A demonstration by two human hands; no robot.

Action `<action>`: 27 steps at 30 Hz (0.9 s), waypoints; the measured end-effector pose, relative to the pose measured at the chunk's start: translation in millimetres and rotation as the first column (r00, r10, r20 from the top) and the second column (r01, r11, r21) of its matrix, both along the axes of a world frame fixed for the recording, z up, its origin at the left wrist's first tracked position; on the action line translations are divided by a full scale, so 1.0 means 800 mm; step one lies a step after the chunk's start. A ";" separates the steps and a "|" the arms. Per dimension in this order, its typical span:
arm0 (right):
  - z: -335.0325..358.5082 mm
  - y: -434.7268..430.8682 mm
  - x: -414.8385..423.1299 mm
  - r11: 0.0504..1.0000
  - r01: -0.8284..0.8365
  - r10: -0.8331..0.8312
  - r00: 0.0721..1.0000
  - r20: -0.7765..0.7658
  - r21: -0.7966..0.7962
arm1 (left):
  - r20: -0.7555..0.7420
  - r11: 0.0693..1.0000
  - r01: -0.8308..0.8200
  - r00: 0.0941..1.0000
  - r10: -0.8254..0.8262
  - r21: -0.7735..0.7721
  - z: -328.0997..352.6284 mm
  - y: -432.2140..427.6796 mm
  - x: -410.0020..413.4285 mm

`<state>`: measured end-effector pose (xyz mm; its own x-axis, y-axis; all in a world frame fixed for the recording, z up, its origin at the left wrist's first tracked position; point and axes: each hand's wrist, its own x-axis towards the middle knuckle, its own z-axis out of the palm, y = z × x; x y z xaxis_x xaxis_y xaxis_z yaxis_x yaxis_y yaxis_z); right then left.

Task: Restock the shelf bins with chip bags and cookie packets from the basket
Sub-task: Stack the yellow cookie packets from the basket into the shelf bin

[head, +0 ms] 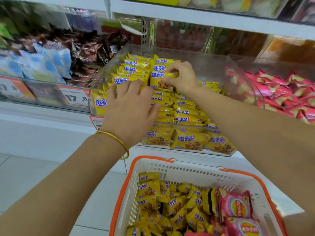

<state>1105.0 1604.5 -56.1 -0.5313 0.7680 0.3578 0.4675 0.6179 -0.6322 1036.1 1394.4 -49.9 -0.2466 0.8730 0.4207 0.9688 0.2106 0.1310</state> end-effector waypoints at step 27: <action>-0.270 -0.243 0.117 0.868 -0.082 0.360 0.783 0.507 -0.489 | -0.012 0.842 0.281 0.946 -0.323 -0.461 -0.092 -0.099 0.032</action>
<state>1198.3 1410.2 -271.8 -0.6995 0.5978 -0.3915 0.7052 0.4888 -0.5136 1061.9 1315.0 -123.9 0.0790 0.9965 -0.0258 0.9969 -0.0788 0.0079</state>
